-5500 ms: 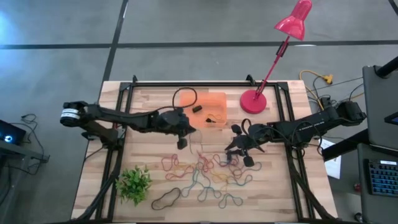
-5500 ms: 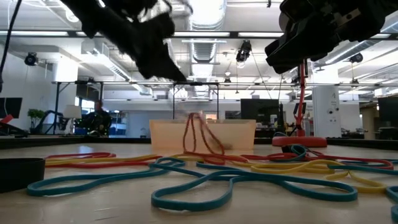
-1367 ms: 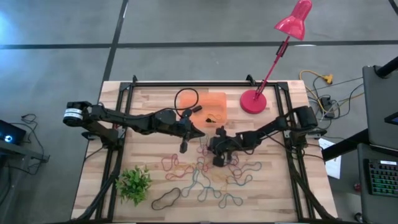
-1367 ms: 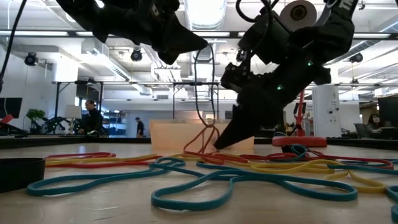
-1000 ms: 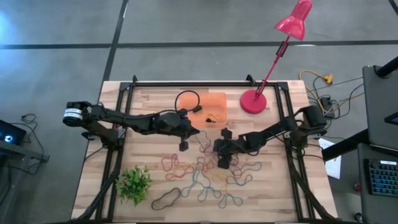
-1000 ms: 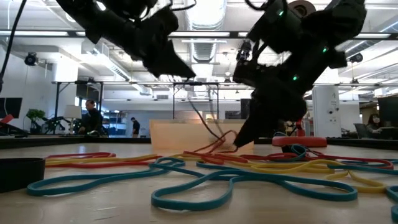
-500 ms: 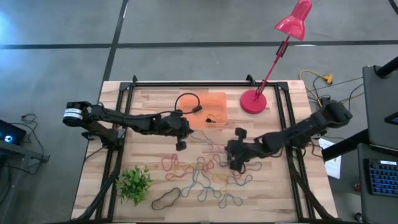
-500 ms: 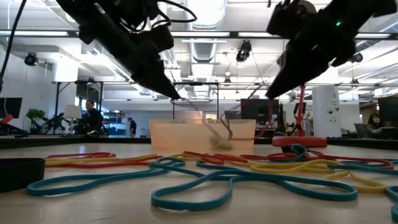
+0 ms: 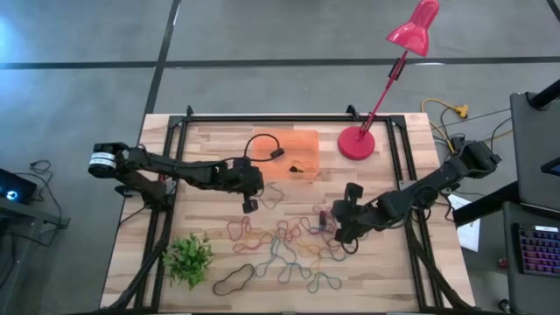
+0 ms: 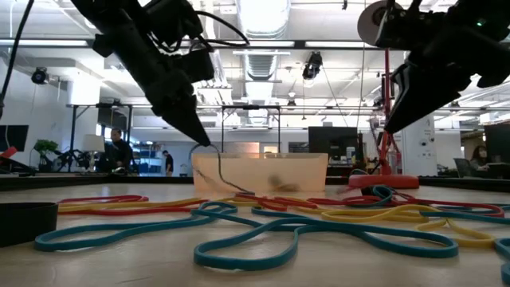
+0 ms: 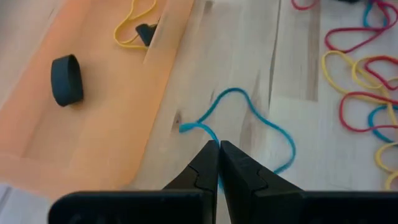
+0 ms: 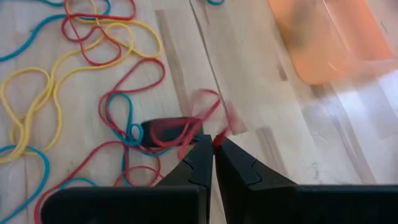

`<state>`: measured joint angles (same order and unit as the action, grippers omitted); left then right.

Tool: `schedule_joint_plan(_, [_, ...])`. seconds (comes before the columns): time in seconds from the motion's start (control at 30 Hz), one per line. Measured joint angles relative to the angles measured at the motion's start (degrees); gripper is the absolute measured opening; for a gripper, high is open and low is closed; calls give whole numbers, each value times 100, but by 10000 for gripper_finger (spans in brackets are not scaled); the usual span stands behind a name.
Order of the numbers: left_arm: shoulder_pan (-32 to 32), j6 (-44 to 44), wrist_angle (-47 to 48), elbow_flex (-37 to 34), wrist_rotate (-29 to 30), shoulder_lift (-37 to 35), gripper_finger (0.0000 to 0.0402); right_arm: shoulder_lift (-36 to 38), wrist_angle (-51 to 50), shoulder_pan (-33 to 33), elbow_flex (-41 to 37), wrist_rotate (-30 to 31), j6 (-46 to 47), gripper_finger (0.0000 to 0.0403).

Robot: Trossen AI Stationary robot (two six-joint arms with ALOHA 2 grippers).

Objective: Pick and place rubber bands into bin
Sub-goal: Put the blue rubber band into the orange bin

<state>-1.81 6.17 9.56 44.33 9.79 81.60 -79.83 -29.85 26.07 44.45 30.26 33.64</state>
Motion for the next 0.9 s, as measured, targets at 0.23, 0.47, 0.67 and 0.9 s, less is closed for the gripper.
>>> schedule_joint_plan(0.23, [9,-172,-653,-10,-450,0,0,-96,220,6,-10,175,36,8])
schedule_joint_plan(0.47, [18,-551,-1443,-10,-541,-4,0,-583,656,2,-109,246,-57,10])
schedule_joint_plan(0.67, [18,-691,-1722,-10,-650,-67,0,-1164,1010,-10,-162,57,-85,50])
schedule_joint_plan(0.9, [18,-812,-1916,-10,-650,-254,0,-1582,1145,-75,-166,81,-58,95])
